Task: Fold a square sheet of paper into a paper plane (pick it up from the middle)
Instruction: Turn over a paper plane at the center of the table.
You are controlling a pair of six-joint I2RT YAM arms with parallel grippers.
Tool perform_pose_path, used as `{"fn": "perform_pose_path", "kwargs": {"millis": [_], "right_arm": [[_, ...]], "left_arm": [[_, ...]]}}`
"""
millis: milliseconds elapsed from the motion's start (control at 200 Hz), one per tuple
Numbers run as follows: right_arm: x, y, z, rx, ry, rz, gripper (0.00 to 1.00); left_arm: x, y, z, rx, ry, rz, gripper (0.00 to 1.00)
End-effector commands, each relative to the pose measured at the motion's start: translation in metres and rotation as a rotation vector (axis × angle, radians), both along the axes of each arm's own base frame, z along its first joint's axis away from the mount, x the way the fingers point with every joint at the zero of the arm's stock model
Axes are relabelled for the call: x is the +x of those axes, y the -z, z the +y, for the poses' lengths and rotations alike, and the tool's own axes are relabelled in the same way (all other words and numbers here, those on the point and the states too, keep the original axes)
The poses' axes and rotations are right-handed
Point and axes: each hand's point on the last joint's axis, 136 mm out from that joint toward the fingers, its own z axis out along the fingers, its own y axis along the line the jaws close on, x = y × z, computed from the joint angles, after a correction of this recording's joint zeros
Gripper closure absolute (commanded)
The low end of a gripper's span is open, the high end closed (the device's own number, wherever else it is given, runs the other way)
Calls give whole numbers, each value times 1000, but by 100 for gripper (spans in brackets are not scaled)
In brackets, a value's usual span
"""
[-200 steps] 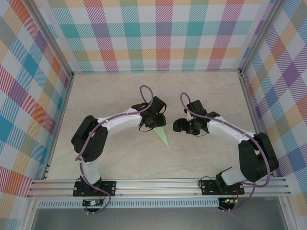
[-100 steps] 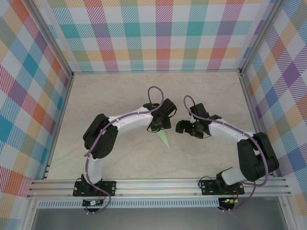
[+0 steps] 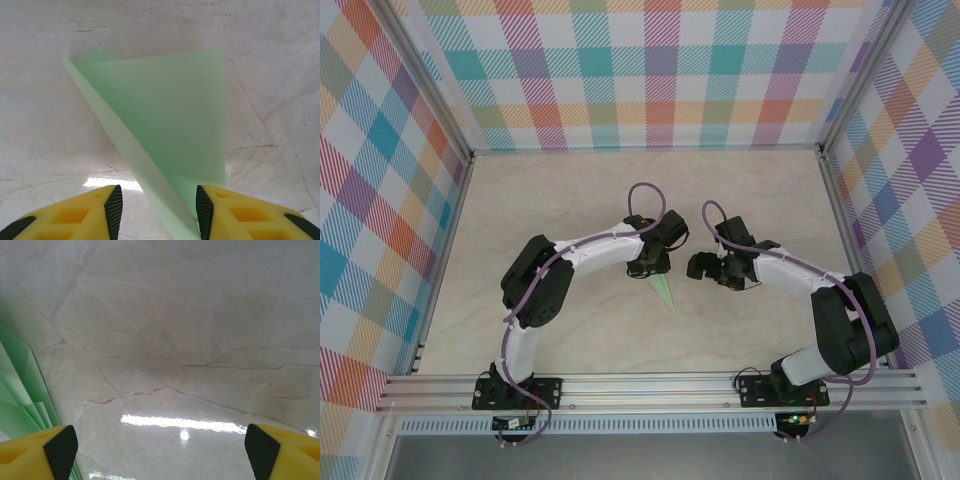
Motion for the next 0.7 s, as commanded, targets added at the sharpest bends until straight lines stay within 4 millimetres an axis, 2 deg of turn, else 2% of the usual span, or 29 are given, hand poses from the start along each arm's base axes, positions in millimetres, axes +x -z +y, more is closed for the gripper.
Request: {"fn": "perform_pose_path", "kwargs": {"millis": [0, 240, 430, 530, 695], "right_arm": [[1, 3, -2, -3, 13, 7, 11], [1, 4, -2, -6, 12, 9, 11], [1, 4, -1, -2, 13, 11, 11], [1, 4, -2, -3, 14, 7, 11], [2, 0, -4, -10, 18, -10, 11]], "left_arm": [[-6, -19, 8, 7, -15, -30, 56], [-13, -17, 12, -12, -47, -25, 70], [-11, -23, 18, -11, -70, -57, 92], [-8, -38, 21, -21, -72, -100, 100], [-2, -76, 26, -59, -31, -200, 100]]}}
